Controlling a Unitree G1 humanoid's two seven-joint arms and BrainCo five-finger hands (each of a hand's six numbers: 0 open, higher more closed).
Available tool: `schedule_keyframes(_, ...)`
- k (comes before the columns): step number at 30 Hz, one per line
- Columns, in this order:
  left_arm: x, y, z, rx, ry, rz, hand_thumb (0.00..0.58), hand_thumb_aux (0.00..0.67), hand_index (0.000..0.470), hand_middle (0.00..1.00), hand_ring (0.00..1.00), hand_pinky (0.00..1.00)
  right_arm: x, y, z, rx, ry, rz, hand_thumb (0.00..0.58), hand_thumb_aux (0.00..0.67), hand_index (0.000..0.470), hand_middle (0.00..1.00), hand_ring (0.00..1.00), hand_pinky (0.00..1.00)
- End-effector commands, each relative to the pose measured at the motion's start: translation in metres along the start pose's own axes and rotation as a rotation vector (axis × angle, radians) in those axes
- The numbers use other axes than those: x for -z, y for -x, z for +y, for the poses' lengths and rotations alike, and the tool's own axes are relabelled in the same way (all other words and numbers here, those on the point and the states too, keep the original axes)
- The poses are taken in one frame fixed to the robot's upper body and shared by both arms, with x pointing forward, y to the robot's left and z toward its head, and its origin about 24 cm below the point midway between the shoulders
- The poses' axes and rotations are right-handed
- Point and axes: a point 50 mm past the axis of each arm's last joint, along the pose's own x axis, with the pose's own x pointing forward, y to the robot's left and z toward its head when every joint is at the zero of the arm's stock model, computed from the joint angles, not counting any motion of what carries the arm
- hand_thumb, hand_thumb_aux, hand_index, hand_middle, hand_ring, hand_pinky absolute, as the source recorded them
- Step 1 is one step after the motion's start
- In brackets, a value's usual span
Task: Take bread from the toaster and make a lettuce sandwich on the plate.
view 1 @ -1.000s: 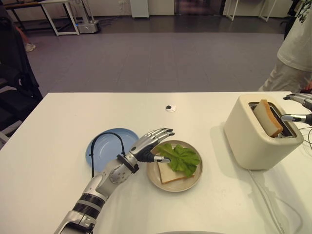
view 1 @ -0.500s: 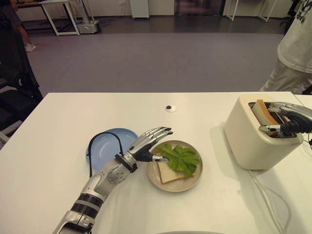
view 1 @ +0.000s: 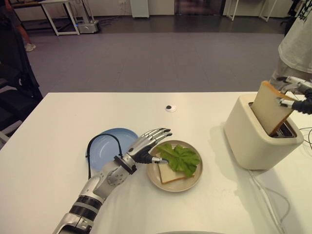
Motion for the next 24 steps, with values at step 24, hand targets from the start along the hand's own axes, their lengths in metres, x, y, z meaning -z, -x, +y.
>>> schedule_keyframes(24, 0.006, 0.034, 0.060, -0.232, -0.190, 0.052, 0.000, 0.000, 0.000, 0.00, 0.00, 0.00, -0.140, -0.070, 0.202, -0.887, -0.275, -0.625, 0.580, 0.670, 0.470, 0.00, 0.00, 0.00)
